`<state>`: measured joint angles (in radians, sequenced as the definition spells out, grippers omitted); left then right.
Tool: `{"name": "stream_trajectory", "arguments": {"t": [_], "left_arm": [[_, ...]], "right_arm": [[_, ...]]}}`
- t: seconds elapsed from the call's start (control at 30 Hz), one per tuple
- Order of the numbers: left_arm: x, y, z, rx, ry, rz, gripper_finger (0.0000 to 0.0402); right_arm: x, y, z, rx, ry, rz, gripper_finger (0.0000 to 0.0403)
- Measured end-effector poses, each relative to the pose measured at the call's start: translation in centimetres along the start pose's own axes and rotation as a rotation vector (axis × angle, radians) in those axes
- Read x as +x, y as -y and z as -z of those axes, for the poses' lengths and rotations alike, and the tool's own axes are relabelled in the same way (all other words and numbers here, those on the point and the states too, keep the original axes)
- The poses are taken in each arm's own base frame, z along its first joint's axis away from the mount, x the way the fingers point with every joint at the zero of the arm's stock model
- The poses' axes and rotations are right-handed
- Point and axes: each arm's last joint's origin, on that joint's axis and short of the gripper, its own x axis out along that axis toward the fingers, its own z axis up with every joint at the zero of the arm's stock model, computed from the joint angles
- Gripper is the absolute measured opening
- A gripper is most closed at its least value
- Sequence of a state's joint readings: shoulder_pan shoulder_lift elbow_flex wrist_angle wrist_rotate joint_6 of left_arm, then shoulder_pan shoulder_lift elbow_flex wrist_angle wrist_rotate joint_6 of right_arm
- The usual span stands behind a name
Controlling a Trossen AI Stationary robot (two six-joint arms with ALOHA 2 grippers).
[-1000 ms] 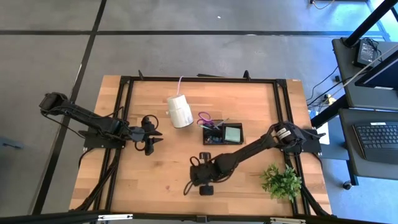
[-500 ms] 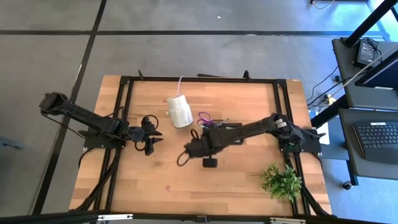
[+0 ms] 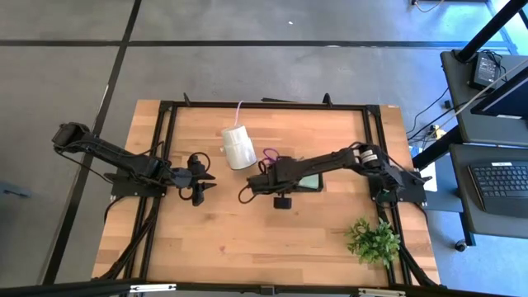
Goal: Pick and place office supplies into organizer
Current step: Put the yellow binder clip into the black desk organizer
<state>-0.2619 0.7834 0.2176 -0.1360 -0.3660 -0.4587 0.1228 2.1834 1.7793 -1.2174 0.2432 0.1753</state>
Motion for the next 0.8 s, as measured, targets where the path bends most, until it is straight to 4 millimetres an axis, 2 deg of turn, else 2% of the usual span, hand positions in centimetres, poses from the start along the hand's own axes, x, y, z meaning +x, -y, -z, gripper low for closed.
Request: {"name": "stream_trajectory", "arguments": {"t": [0.2,0.47,0.8], "left_arm": [[0.0,0.0,0.0,0.000,0.000,0.000,0.0116],[0.0,0.0,0.0,0.000,0.000,0.000,0.0116],[0.0,0.0,0.0,0.000,0.000,0.000,0.0116]], "right_arm": [[1.8,0.0,0.5,0.006,-0.020,0.011,0.0062],[1.9,0.0,0.5,0.009,-0.016,0.015,0.0065],[1.9,-0.1,0.6,0.011,-0.018,0.002,0.0105]]}}
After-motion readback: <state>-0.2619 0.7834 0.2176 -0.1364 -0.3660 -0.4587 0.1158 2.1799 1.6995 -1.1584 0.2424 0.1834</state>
